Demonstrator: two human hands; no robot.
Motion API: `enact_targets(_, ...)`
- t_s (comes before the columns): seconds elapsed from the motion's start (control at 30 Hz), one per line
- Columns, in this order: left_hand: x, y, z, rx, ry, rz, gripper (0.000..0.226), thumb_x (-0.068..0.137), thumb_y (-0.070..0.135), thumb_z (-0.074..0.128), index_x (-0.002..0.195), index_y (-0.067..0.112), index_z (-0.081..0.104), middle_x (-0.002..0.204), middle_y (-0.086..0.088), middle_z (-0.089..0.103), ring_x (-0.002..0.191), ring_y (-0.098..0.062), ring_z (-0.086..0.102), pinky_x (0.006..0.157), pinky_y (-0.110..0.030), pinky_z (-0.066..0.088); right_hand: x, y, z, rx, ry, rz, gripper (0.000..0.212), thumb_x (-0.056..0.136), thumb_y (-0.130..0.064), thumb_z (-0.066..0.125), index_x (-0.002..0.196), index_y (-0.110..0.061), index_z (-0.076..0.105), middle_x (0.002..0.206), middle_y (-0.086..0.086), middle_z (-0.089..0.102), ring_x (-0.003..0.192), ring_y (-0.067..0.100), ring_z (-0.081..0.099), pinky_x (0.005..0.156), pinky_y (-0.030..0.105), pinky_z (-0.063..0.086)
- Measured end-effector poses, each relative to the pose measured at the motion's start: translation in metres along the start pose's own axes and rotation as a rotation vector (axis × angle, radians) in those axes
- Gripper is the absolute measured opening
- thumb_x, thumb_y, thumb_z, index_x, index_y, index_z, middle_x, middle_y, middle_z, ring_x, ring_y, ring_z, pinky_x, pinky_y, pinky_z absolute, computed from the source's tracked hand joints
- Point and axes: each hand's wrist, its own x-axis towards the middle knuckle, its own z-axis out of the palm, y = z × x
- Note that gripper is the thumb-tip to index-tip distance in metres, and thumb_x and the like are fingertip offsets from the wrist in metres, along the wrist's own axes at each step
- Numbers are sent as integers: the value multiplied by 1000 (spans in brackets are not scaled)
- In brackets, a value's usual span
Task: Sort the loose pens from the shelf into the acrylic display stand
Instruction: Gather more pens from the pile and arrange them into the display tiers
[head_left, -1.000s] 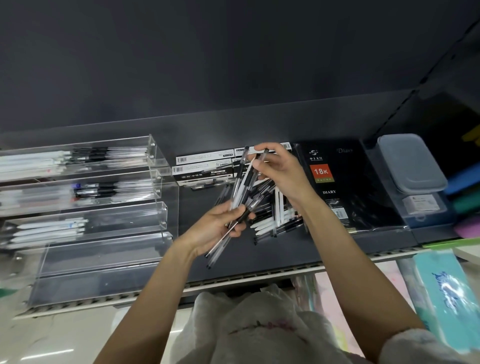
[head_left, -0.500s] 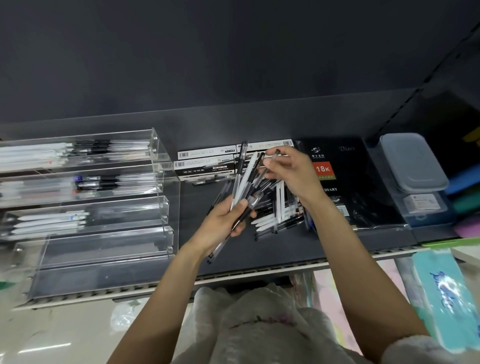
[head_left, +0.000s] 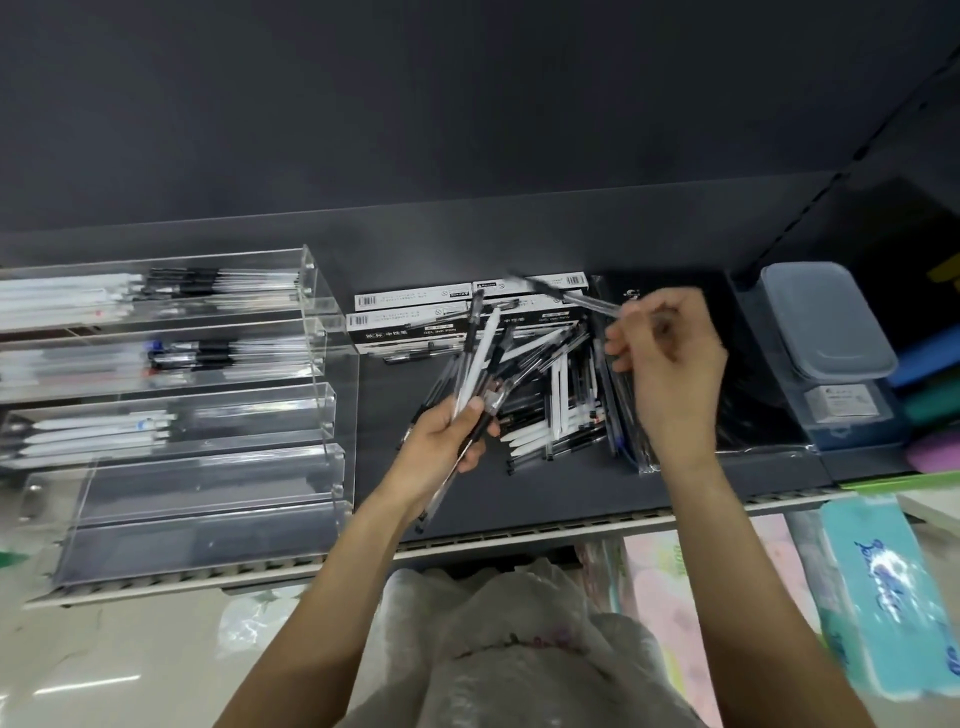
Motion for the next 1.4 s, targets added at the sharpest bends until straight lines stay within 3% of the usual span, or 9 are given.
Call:
enact_targets(0.1, 1, 1, 10, -165, 75, 26, 20, 102, 16, 37, 102, 15, 57, 71, 1, 61, 48, -5, 42, 45, -15, 33, -33, 8, 12, -39, -99, 7, 15, 86, -13, 66, 84, -25, 57, 78, 0, 70, 76, 19, 69, 70, 36, 55)
enact_targets(0.27, 5, 7, 26, -287, 201, 80, 18, 102, 16, 38, 105, 11, 55, 77, 1, 62, 52, -4, 44, 48, -16, 35, -68, 35, 38, 167, -77, 325, 11, 86, -15, 66, 90, -25, 67, 91, 1, 73, 92, 17, 68, 81, 32, 52)
enact_targets(0.5, 5, 10, 34, -35, 371, 191, 18, 103, 23, 37, 97, 17, 53, 69, 1, 47, 58, -4, 45, 54, -17, 41, -91, 35, 56, -173, -138, 80, 7, 89, -20, 63, 92, -15, 61, 69, -11, 65, 63, 6, 59, 61, 19, 45)
enact_targets(0.63, 1, 12, 32, -68, 337, 91, 30, 102, 31, 37, 78, 16, 47, 61, 4, 46, 52, -5, 44, 49, -17, 38, -91, 35, 58, -251, -220, 23, 11, 92, -24, 58, 96, -14, 54, 64, -13, 60, 58, 6, 57, 57, 27, 46)
enact_targets(0.9, -2, 9, 12, -135, 130, -61, 36, 102, 34, 37, 110, 12, 63, 58, 11, 52, 44, -3, 33, 39, -15, 25, -84, 41, 49, -397, -333, -49, 13, 96, -26, 51, 94, -14, 53, 58, -8, 56, 52, 12, 54, 54, 37, 45)
enact_targets(1.03, -5, 11, 14, -250, 60, -84, 35, 102, 31, 36, 114, 11, 62, 95, 3, 72, 39, -3, 33, 37, -14, 27, -89, 50, 51, -467, -391, -64, 14, 96, -32, 47, 97, -20, 54, 68, -7, 65, 60, 12, 61, 59, 38, 51)
enact_targets(1.17, -7, 13, 17, -169, 220, -13, 25, 102, 29, 37, 94, 15, 57, 74, 4, 59, 39, -3, 34, 35, -15, 26, -84, 48, 44, -572, -353, -147, 29, 94, -44, 44, 91, -21, 62, 74, -9, 65, 63, 9, 59, 57, 32, 50)
enact_targets(1.3, -12, 16, 17, 132, 234, 137, 22, 103, 24, 36, 87, 24, 52, 54, 4, 43, 39, -4, 36, 37, -16, 29, -69, 32, 43, -290, -313, -28, 19, 87, -34, 63, 98, -18, 65, 86, -6, 65, 76, 5, 59, 67, 17, 46)
enact_targets(1.4, -19, 15, 21, 89, 185, 106, 25, 103, 23, 35, 87, 24, 54, 45, 10, 43, 39, -4, 36, 38, -17, 29, -56, 27, 50, -220, -403, 87, 23, 84, -35, 67, 103, -23, 65, 93, -2, 65, 83, 11, 62, 76, 28, 52)
